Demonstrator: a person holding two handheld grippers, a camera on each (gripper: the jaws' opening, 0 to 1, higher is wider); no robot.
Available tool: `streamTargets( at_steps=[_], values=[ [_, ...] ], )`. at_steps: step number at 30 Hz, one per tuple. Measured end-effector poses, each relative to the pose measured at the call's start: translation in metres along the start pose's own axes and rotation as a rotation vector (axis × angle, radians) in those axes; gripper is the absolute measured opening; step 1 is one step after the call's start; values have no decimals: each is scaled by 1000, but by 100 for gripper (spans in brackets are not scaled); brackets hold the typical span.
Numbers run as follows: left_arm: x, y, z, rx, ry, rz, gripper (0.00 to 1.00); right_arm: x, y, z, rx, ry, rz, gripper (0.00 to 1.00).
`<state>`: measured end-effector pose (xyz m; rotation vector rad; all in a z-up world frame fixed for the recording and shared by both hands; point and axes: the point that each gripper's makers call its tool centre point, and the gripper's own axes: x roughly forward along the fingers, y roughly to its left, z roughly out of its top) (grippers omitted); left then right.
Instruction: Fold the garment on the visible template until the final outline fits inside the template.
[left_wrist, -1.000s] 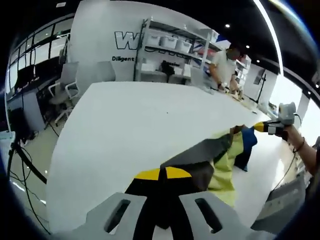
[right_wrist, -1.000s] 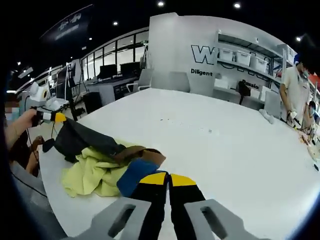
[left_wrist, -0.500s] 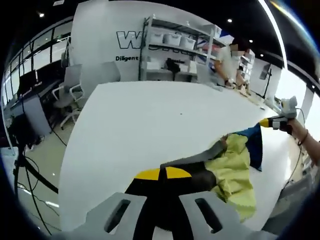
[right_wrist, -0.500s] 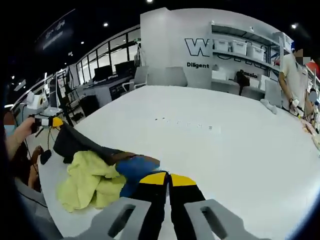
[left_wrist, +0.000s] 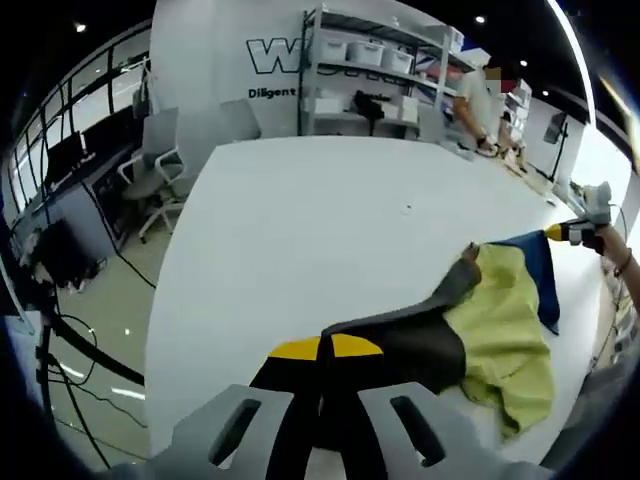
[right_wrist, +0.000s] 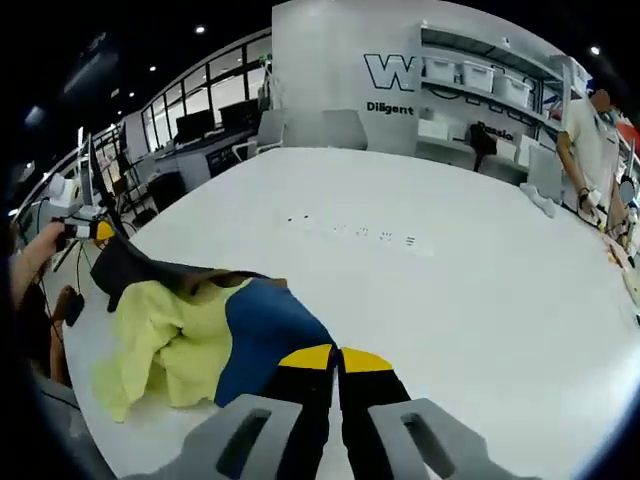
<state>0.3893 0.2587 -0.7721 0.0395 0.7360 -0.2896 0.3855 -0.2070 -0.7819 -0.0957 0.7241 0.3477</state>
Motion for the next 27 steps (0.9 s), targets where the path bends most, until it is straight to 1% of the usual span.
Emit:
streamTargets(
  at_steps=[3,5,6,10,13,15,18,19,27],
  values=[
    [11,7,-2,-8,18,4,0,8,-5,-7,12,29,1,0],
    [17,12,-4,-10,35,14,0,14,-9,-11,7,48,-3,0],
    [21,16,-4,4,40,25,0,16,-10,-12,6,54,-3,0],
    [33,28,-6,4,63,39,0,31,-16,-21,-9,98,-6,0],
    [45,35,-12,4,91,51,0,39,-19,-26,-14,123,-9,0],
    [52,38,-19,18,119,54,0,47,-23,-30,-18,139,-16,0],
    [58,44,-24,10,138,69,0,52,-25,-32,-20,150,-20,0],
    [62,49,-25,9,145,69,0,54,-26,-33,-22,152,-24,0],
    [67,50,-32,10,163,78,0,60,-32,-38,-36,169,-40,0]
  ],
)
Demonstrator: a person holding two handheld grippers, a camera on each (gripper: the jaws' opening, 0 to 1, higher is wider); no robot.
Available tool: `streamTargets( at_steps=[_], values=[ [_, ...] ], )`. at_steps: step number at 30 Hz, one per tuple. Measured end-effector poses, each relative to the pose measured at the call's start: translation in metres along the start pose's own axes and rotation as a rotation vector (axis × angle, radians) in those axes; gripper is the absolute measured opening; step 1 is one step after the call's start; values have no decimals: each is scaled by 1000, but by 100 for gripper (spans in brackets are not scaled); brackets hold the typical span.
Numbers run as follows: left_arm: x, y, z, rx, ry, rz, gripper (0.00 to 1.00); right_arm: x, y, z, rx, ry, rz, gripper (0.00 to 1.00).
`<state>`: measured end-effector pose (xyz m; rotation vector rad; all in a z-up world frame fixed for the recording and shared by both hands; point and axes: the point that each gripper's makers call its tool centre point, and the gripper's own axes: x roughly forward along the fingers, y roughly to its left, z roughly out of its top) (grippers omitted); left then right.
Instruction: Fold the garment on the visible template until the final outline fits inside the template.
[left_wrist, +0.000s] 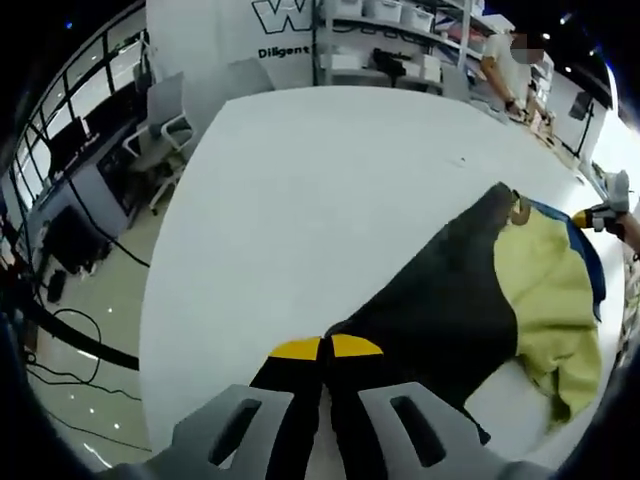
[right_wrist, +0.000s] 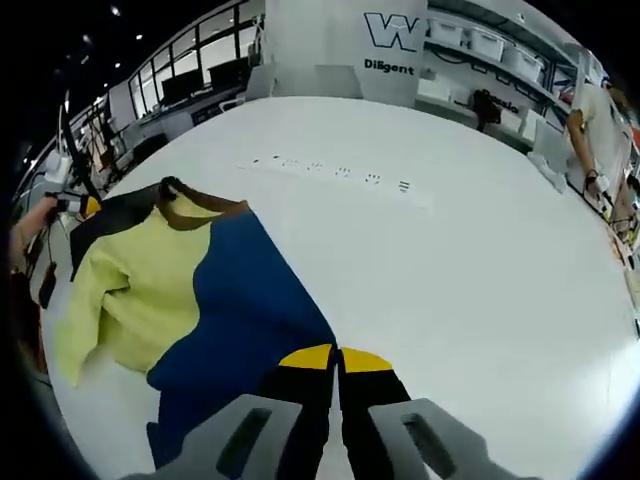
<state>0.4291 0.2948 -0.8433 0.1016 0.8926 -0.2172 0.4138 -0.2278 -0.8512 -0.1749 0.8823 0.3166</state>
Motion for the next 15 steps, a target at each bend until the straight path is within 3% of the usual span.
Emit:
streamTargets(
  at_steps=[9,15],
  values=[
    [10,-2,-9,15,40,34,0,9,-1,-6,-9,29,-8,0],
    [9,0,-9,12,37,44,0,9,-2,-2,5,8,-7,0]
  ],
)
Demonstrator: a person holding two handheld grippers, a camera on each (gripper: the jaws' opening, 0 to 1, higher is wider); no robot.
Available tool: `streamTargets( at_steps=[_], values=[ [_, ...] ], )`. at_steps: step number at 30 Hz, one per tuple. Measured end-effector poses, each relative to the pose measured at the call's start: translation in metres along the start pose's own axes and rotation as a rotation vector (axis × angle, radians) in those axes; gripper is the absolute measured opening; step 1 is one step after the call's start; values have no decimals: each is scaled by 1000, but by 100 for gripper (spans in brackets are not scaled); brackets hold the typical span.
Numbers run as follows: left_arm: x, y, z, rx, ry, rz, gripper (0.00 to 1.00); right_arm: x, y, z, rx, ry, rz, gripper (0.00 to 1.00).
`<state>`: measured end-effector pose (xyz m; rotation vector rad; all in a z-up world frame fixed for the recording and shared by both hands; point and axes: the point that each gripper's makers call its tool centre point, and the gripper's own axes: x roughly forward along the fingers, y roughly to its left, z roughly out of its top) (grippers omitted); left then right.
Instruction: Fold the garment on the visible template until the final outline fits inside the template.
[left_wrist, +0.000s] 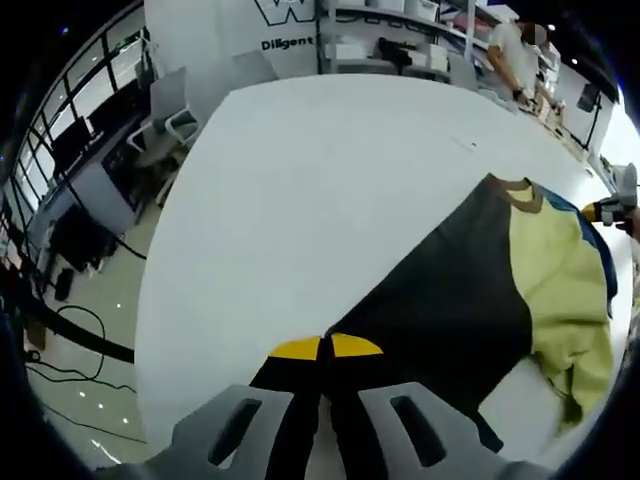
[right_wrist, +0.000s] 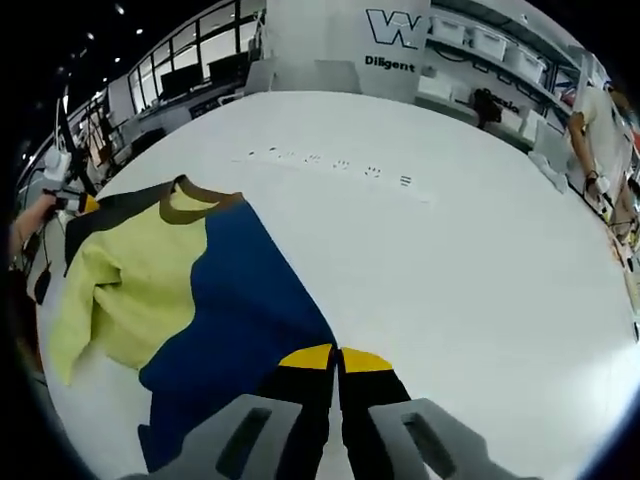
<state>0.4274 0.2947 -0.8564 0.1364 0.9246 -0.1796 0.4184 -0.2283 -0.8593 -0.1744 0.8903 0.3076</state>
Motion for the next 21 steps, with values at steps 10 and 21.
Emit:
streamTargets(
  at_steps=[10,21],
  values=[
    [-22,-15,18,-42,-74,-2,27,-19,1,24,178,-125,9,25],
    [-45,-54,17,-14,-105,-61,58,-36,35,29,177,-150,72,61]
  ],
)
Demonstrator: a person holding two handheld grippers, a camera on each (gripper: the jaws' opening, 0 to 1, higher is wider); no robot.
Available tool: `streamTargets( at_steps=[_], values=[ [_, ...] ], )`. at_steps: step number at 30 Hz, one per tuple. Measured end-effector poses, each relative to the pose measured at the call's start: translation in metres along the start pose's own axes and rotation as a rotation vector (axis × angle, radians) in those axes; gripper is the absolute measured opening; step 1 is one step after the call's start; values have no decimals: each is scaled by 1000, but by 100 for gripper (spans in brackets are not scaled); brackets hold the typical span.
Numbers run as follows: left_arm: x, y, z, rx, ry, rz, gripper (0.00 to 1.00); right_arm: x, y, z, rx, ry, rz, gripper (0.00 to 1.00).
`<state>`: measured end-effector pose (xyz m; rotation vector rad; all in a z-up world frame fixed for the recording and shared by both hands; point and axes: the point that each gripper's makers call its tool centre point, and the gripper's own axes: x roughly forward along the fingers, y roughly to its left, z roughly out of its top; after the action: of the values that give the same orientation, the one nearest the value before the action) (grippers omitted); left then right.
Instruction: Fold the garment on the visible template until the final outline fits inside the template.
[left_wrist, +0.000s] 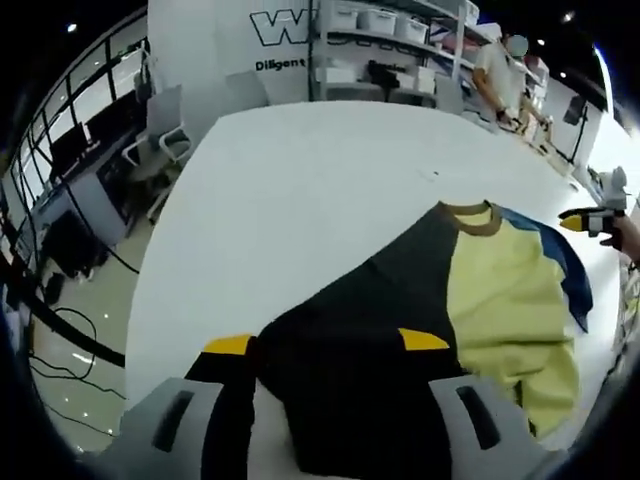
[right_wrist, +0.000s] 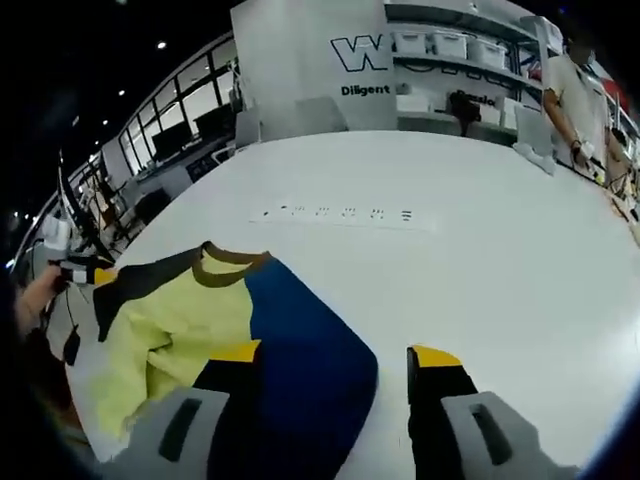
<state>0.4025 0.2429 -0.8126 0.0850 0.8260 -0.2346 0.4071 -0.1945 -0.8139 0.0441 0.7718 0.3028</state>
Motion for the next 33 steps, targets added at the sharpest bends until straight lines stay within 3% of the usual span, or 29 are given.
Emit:
streamTargets(
  at_steps=[5,10,12,19,23,27,33],
  values=[
    [-11,-24,-4,-20,-13,-54,71,-5,12,-8,10,9,12,81],
    [-22,-58,-8,3,-65,-121,69,-9,27,-23,8,17,33,85],
    [-24,-68,-16,4,-45,-138,67,-10,32,-30,6,24,39,86],
    [-32,-100,-30,-1,-46,-212,63,-15,42,-47,-11,34,39,85],
    [-28,-108,-39,-19,-30,-233,58,-18,39,-59,-37,42,9,83],
    [-29,-121,-47,-47,-29,-268,53,-24,29,-66,-113,21,-61,67],
    [-23,-135,-54,-62,-11,-290,43,-25,32,-80,-59,32,-35,66]
  ],
)
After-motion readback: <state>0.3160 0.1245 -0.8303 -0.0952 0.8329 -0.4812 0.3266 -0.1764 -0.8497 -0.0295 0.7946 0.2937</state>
